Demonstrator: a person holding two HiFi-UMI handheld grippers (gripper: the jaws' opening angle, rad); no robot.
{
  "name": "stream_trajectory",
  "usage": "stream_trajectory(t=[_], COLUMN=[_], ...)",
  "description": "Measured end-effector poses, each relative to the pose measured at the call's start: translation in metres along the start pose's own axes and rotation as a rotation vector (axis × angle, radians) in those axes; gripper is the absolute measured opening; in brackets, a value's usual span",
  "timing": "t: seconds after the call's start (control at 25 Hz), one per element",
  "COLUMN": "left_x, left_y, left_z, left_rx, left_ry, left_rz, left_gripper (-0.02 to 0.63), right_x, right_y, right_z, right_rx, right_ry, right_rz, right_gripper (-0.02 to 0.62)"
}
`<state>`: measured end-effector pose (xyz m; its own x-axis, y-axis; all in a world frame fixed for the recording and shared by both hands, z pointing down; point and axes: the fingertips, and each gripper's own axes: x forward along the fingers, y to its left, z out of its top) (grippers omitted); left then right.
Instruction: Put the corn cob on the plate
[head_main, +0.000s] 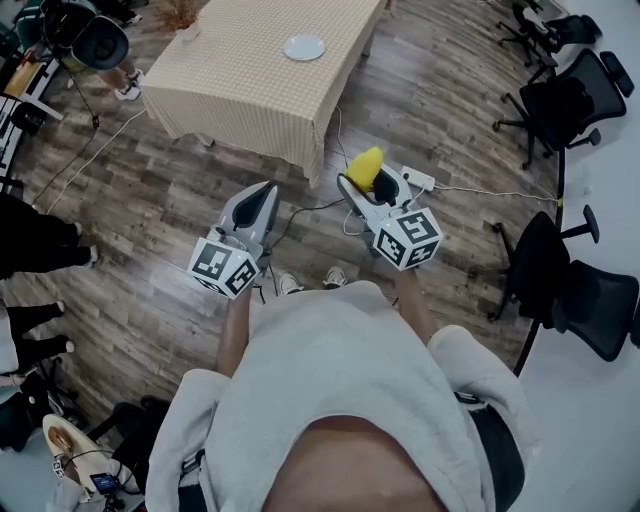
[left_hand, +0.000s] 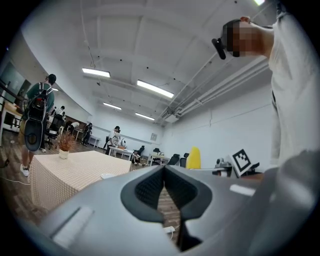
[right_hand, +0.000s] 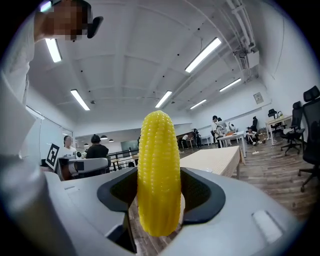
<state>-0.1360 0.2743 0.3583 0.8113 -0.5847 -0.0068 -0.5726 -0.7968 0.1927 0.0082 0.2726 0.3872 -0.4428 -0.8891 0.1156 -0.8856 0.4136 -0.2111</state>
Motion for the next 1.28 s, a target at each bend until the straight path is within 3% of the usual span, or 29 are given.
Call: stream_trajectory(t=[0.76, 1.28], left_x=[0.048, 0.082], left_y=[-0.026, 0.011], left_z=[-0.017, -0.023], left_rx=[0.008, -0.009], left_ry=[0.014, 0.002], left_rz=[0.078, 0.068], left_gripper=[0.008, 0.008], right_x=[-0.03, 0.012], right_y=[-0.066, -0.092], right_z=[-0.005, 0.001], right_rx=[0.023, -0.009], right_ry=[-0.008, 0.003], right_rz=[0.046, 0.041], right_gripper=[0.258, 0.258])
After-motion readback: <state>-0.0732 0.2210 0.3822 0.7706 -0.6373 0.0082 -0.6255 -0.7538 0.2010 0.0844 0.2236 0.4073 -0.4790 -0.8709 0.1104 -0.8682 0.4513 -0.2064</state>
